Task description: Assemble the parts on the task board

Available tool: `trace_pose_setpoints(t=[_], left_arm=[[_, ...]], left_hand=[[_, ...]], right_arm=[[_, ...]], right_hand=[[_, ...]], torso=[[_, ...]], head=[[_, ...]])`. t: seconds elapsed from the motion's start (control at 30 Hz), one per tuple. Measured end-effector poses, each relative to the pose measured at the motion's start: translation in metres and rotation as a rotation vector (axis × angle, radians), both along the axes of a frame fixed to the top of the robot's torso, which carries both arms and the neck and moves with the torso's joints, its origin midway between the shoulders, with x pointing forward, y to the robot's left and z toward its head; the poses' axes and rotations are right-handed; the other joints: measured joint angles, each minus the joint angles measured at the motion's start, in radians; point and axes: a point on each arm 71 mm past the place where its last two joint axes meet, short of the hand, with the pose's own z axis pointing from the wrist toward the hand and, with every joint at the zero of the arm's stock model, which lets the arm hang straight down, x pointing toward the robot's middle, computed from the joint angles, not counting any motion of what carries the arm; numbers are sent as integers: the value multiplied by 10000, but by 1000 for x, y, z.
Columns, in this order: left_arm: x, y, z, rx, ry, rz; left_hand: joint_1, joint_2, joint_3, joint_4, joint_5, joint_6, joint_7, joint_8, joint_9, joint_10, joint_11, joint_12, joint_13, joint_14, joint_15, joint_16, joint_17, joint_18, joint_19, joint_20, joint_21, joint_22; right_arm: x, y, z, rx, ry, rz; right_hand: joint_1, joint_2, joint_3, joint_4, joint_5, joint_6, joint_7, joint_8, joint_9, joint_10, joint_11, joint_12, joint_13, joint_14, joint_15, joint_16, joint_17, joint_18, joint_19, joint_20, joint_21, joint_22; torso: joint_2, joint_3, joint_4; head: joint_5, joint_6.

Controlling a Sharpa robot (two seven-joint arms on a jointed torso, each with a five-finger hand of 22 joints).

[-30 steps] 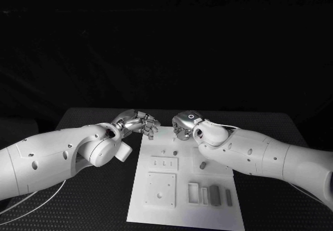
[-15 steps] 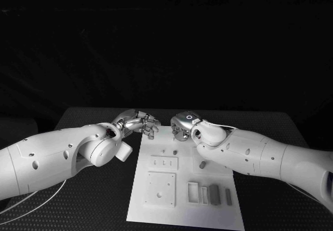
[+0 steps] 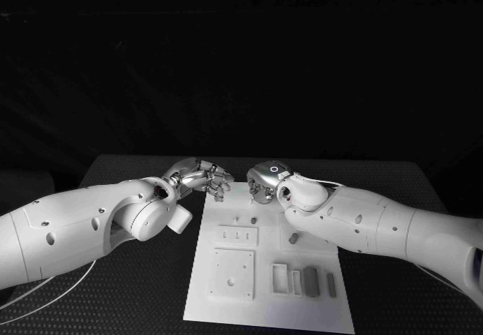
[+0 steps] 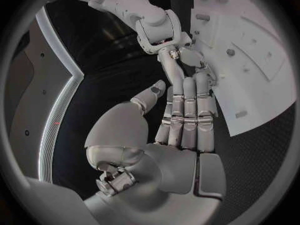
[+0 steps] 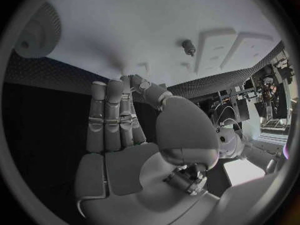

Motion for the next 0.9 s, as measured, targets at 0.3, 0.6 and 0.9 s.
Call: trace_pose_setpoints(t=[0.3, 0.6, 0.9], left_arm=[[0, 0, 0, 11, 7, 10], [0, 1, 0, 14, 8, 16], [0, 1, 0, 16, 10, 17]], left_hand=[[-41, -41, 0, 0, 0, 0, 0, 0, 9, 1, 0, 0, 10, 0, 0, 0, 1, -39, 0, 0, 0, 7], [-41, -41, 0, 0, 0, 0, 0, 0, 18, 1, 0, 0, 19, 0, 0, 0, 0, -45, 0, 0, 0, 15], [-40, -40, 0, 0, 0, 0, 0, 0, 17, 1, -1, 0, 26, 0, 0, 0, 8, -50, 0, 0, 0, 14]], right_arm=[[1, -3, 1, 9, -83, -123], [1, -4, 1, 30, -175, -211], [1, -3, 1, 27, -169, -205]], right_hand=[[0, 0, -1, -1, -28, -17, -17, -53, 1, 0, 0, -2, -1, -1, 2, 0, 0, 3, 0, 1, 38, 0], [-17, -17, -12, -12, -30, 27, 13, -22, 1, 42, 0, -3, 55, -1, 2, 71, 18, 9, 1, 3, 121, -1], [-35, -35, -14, -13, -30, 44, -4, -17, 1, 71, 2, -2, 71, -1, 2, 108, 23, 31, 2, 4, 154, -3]], torso=[[2, -10, 0], [1, -12, -2], [3, -13, -5]], head=[[-7, 1], [-1, -7], [5, -2]])
